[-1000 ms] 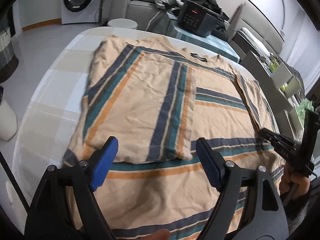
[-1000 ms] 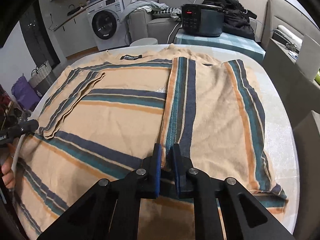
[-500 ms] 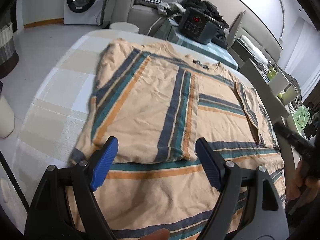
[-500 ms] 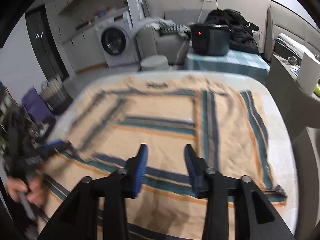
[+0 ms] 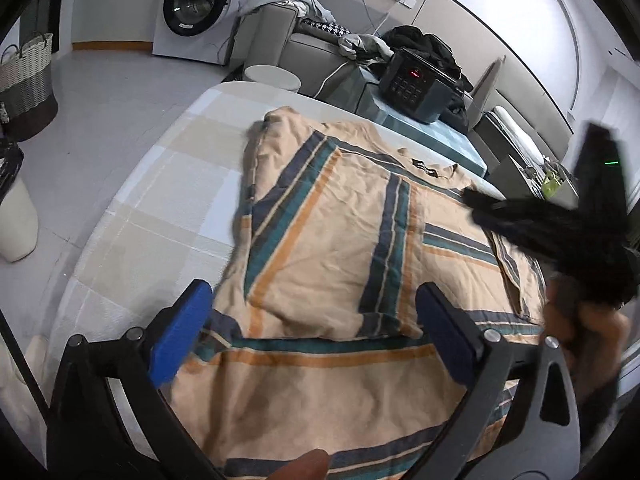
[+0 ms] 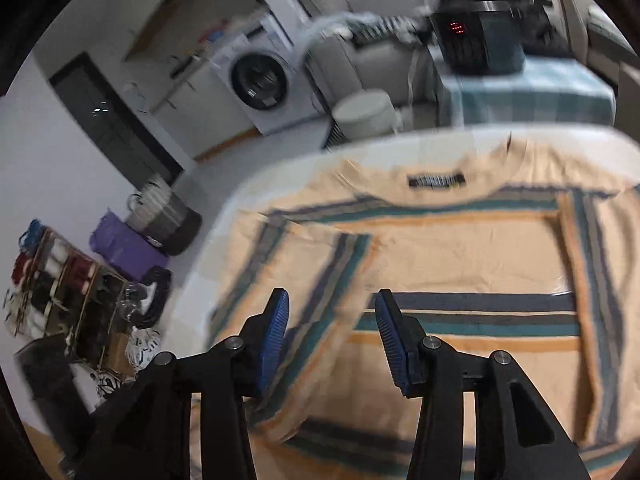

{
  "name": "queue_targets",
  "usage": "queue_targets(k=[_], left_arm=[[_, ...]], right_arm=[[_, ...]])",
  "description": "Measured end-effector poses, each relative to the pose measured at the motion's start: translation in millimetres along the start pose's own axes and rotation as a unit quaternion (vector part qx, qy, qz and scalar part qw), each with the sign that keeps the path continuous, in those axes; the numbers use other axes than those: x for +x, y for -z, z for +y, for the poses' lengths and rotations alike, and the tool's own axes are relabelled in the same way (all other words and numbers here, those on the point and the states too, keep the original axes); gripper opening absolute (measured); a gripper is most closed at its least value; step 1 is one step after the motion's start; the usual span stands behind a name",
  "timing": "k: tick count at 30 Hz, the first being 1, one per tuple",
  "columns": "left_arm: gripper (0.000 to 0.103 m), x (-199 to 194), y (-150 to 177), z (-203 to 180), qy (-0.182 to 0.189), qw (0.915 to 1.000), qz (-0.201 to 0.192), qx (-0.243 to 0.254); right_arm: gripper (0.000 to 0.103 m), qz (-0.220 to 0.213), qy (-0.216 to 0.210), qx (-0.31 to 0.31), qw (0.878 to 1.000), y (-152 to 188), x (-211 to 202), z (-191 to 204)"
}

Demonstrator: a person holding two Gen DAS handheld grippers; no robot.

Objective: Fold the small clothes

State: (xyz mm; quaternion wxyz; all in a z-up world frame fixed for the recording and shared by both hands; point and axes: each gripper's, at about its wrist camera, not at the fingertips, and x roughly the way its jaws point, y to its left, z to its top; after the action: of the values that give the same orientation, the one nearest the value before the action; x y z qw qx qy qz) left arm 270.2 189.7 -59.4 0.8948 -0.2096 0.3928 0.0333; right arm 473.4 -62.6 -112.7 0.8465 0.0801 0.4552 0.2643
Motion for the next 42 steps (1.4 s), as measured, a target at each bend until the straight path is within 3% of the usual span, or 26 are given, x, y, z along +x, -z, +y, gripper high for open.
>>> queue_targets(k=[7, 10, 12, 14, 18, 22, 25, 30, 32, 33, 35, 36, 37, 39, 42], left_arm=[[0.101, 9, 4, 5, -0.009, 0.9999, 0.012, 0.000], [0.101, 13, 6, 5, -0.009, 0.9998, 0.016, 0.000], [0.101, 16, 7, 4, -0.011, 0.9998, 0.018, 0.002], [0.101, 18, 8, 3, -0.009, 0.9998, 0.019, 0.004], [0.101, 22, 8, 2, -0.013, 0.9997, 0.020, 0.005], [0.101, 24, 11, 6, -0.021, 0.9995, 0.024, 0.001], [0.101, 25, 10, 7, -0.023, 0.9995, 0.023, 0.001], [0.101, 28, 0, 17, -0.024, 0.9993, 0.017, -0.021], [0.089, 36, -6, 21, -0.028, 0.9987, 0.024, -0.036], [0.071, 41, -9, 22, -0.027, 0.9984, 0.033, -0.038], [0.061, 47, -14, 20, -0.032, 0.9985, 0.038, -0.023], [0.050, 48, -15, 20, -0.035, 0.9984, 0.040, -0.020], [0.032, 49, -16, 19, -0.033, 0.9986, 0.039, -0.015], [0.013, 53, -15, 21, -0.035, 0.9984, 0.041, -0.016], [0.009, 54, -16, 26, -0.048, 0.9979, 0.033, -0.029]], right_arm=[[0.045, 0.017, -0.027, 0.023, 0.999, -10, 46, -15], [0.032, 0.010, -0.019, 0.023, 1.000, -11, 56, -14], [0.009, 0.010, -0.009, 0.010, 1.000, -12, 61, -10], [0.006, 0.010, -0.005, 0.001, 1.000, -14, 67, -7], [0.006, -0.022, 0.011, -0.028, 0.999, -29, 67, 4], [0.009, 0.006, 0.053, -0.036, 0.998, -33, 81, 3], [0.021, 0.009, 0.049, -0.030, 0.998, -27, 70, -3], [0.022, 0.026, 0.010, -0.031, 0.999, -9, 53, -5], [0.022, 0.044, -0.011, -0.036, 0.998, 0, 51, -2], [0.022, 0.060, -0.021, -0.041, 0.997, 5, 51, 0], [0.021, 0.077, -0.028, -0.067, 0.994, 17, 44, 8], [0.021, 0.073, -0.024, -0.077, 0.994, 21, 37, 10], [0.021, 0.066, -0.018, -0.085, 0.994, 24, 28, 11], [0.022, 0.047, 0.004, -0.088, 0.995, 29, 3, 4], [0.029, 0.011, 0.056, -0.092, 0.994, 36, -41, -20]])
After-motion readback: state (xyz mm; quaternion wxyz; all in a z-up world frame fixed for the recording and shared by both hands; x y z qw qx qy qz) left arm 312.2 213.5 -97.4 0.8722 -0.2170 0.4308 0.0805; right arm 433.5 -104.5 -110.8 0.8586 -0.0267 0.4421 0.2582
